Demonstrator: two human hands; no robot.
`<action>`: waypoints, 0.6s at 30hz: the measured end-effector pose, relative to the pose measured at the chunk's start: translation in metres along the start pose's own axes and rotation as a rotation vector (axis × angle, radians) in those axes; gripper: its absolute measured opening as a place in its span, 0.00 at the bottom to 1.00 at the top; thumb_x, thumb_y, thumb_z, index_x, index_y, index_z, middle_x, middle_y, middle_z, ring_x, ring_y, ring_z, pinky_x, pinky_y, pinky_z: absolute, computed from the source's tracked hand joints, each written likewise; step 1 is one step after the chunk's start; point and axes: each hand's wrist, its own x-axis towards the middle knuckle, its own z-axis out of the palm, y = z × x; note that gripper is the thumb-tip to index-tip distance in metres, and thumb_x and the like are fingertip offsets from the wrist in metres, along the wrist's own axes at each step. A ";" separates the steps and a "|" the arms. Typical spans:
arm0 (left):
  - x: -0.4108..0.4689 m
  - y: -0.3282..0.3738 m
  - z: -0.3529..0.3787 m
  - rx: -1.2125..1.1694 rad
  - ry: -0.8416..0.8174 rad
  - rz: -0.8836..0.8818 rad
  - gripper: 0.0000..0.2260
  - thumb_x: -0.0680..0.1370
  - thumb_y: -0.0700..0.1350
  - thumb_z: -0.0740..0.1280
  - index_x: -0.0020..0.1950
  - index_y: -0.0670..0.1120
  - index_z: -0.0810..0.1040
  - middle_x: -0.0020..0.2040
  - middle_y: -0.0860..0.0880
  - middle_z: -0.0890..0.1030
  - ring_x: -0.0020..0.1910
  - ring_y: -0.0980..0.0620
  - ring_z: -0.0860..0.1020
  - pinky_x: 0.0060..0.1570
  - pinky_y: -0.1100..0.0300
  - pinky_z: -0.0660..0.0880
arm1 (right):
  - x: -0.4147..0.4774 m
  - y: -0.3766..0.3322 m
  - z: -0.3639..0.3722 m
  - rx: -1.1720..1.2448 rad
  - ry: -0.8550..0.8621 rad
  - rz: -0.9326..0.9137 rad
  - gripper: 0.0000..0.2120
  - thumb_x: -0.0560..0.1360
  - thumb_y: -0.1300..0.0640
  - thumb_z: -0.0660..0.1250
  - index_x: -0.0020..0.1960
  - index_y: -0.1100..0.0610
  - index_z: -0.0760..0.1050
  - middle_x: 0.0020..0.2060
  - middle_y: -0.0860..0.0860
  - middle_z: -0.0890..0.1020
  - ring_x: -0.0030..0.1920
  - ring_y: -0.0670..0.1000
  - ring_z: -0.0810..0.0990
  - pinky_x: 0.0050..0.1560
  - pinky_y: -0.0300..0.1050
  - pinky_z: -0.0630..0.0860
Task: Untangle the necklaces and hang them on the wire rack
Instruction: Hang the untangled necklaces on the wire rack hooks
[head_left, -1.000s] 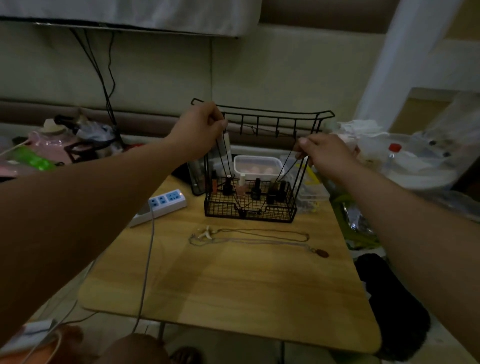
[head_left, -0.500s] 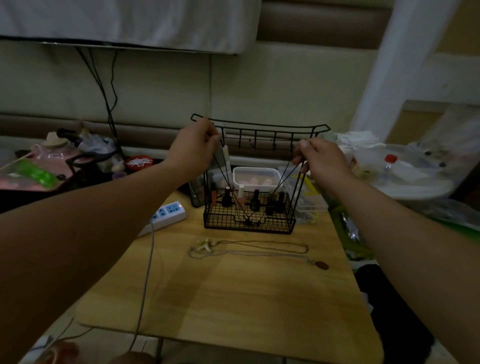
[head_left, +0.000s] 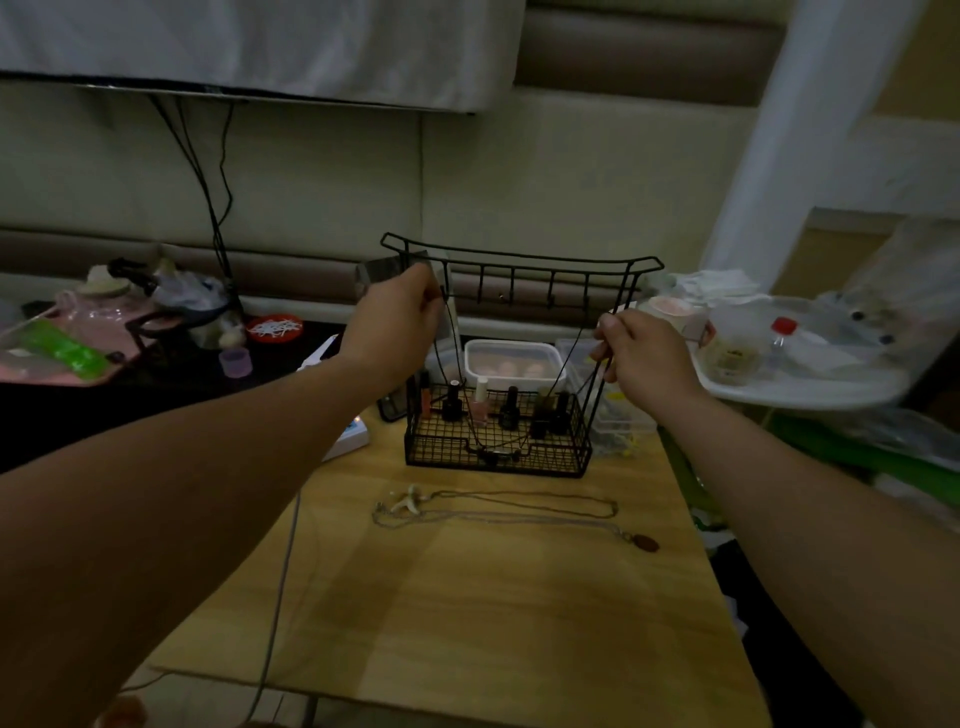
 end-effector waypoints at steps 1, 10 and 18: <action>0.000 -0.001 0.002 0.008 0.003 -0.006 0.03 0.85 0.45 0.63 0.56 0.47 0.75 0.45 0.48 0.80 0.40 0.53 0.79 0.38 0.56 0.78 | 0.000 -0.001 0.001 0.004 0.007 0.003 0.16 0.85 0.46 0.57 0.48 0.52 0.79 0.40 0.49 0.85 0.39 0.55 0.83 0.48 0.60 0.81; -0.007 -0.010 0.010 0.000 0.015 -0.018 0.05 0.85 0.47 0.64 0.59 0.48 0.76 0.47 0.49 0.81 0.42 0.52 0.79 0.43 0.52 0.79 | -0.006 -0.002 0.011 -0.019 -0.026 0.001 0.16 0.86 0.48 0.57 0.50 0.54 0.79 0.44 0.51 0.85 0.36 0.54 0.83 0.42 0.51 0.78; -0.041 -0.016 0.009 -0.051 -0.005 -0.082 0.05 0.84 0.48 0.65 0.59 0.50 0.75 0.50 0.52 0.80 0.46 0.52 0.79 0.43 0.53 0.77 | -0.035 0.017 0.015 -0.122 -0.034 0.054 0.08 0.84 0.49 0.62 0.53 0.53 0.75 0.44 0.52 0.81 0.45 0.55 0.81 0.41 0.47 0.72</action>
